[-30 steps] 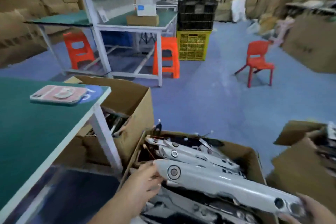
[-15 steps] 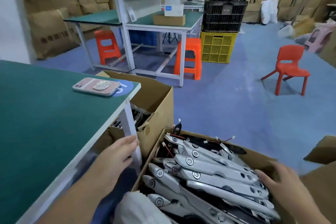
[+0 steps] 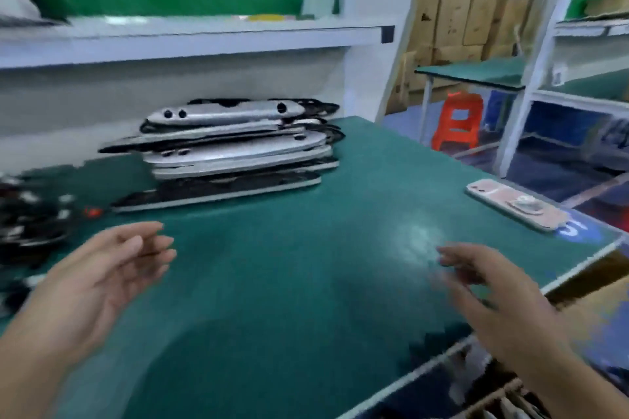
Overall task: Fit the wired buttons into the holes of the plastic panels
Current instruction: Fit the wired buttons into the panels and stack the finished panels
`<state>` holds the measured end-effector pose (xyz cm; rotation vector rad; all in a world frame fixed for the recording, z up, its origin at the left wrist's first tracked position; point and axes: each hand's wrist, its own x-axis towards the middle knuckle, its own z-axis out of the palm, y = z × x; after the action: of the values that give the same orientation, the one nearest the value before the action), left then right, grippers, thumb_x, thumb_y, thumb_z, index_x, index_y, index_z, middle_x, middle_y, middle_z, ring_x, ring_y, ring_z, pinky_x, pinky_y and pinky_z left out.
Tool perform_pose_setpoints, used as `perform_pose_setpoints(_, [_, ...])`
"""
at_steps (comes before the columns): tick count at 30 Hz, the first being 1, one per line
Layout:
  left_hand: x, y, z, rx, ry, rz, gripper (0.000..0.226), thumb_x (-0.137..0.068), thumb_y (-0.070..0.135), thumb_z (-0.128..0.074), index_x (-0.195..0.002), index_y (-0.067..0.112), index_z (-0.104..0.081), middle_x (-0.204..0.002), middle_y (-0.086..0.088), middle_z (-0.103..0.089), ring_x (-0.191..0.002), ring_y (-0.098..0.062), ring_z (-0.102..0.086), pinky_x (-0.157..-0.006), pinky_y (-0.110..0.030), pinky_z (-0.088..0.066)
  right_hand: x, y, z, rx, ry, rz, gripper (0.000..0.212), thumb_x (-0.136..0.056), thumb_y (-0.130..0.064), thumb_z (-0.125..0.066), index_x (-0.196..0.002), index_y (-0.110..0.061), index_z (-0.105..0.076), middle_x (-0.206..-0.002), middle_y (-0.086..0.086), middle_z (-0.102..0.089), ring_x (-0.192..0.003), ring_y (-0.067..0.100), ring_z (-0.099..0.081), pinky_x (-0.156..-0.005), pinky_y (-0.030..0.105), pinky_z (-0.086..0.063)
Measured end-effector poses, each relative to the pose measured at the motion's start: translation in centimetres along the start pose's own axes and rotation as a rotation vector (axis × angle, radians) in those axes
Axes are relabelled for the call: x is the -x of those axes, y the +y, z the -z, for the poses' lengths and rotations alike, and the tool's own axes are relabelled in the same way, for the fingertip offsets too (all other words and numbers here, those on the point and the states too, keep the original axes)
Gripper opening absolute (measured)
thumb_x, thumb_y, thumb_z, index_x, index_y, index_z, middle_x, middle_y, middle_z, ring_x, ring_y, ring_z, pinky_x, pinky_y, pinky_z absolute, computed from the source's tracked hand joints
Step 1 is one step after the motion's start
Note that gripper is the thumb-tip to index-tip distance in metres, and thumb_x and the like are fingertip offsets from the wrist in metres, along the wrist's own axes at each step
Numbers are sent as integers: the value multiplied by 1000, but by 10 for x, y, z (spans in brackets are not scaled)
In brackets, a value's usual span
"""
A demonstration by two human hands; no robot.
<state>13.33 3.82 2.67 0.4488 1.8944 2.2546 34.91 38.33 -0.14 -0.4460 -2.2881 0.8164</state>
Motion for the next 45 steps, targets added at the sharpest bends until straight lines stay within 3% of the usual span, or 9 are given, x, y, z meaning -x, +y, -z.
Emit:
perform_pose_setpoints(9, [12,-5,83,-183,550,-35,26,-96,2,-45,-92,19,-65,-72,4,-70,-64,-4,-65,-70,-25,-54,-140,-68,-205,314,-198,198,28,-93,-21,-50,-119,-20,-60,-122,0,-55,-114,23,-48,-90,35,-39])
perform_pose_setpoints(17, [12,-24,64,-362,401,-107,34,-89,-11,-51,-89,18,-68,-63,6,-60,-65,-8,-65,-66,-9,-48,-193,-68,-262,623,-256,143,37,-95,-42,-44,-131,-44,-48,-143,-6,-35,-129,23,-29,-101,43,-34])
perform_pose_setpoints(23, [9,-29,72,-359,406,-73,30,-88,-9,-54,-84,18,-66,-70,7,-68,-70,-6,-65,-71,-15,-49,-196,-68,-265,577,-313,208,23,-97,-38,-39,-108,-37,-59,-132,-13,-47,-128,14,-32,-108,42,-15])
perform_pose_setpoints(26, [7,-27,78,-433,470,-110,30,-88,-2,-58,-88,27,-65,-87,6,-69,-77,2,-61,-74,-9,-43,-182,-79,-248,487,-226,330,20,-95,-31,-35,-85,-32,-52,-91,-14,-59,-102,15,-53,-109,45,-10])
perform_pose_setpoints(29, [3,-20,84,-511,613,-132,27,-90,14,-61,-106,35,-57,-114,8,-59,-89,13,-55,-74,-6,-40,-172,-85,-216,398,-190,321,22,-93,-34,-35,-73,-29,-44,-74,-13,-53,-79,19,-53,-85,35,-28])
perform_pose_setpoints(32, [3,-15,89,-407,600,-89,57,-91,24,-61,-139,37,-35,-133,14,-42,-110,7,-50,-88,-16,-39,-156,-81,-187,149,-481,242,14,-93,-36,-41,-82,-35,-50,-75,-13,-58,-68,4,-51,-65,31,-37])
perform_pose_setpoints(37, [12,-11,70,-39,458,-41,23,-90,18,-60,-110,27,-55,-101,-6,-66,-83,-17,-69,-72,-32,-58,-124,-75,-155,138,-642,284,11,-90,-48,-41,-91,-49,-52,-85,-21,-61,-76,-2,-55,-71,19,-40])
perform_pose_setpoints(41, [15,-14,51,-24,473,16,11,-91,20,-60,-100,16,-57,-81,-3,-67,-67,-17,-68,-70,-40,-58,-100,-70,-148,426,-611,444,62,-61,-93,-26,-113,-60,-35,-103,-31,-42,-105,-1,-46,-86,23,-31])
perform_pose_setpoints(45, [8,-12,52,-135,542,2,18,-98,29,-45,-97,26,-63,-98,1,-66,-83,-10,-64,-77,-34,-55,-94,-61,-144,507,-457,422,92,-53,-94,-25,-127,-43,-46,-111,-23,-52,-112,9,-48,-90,28,-34])
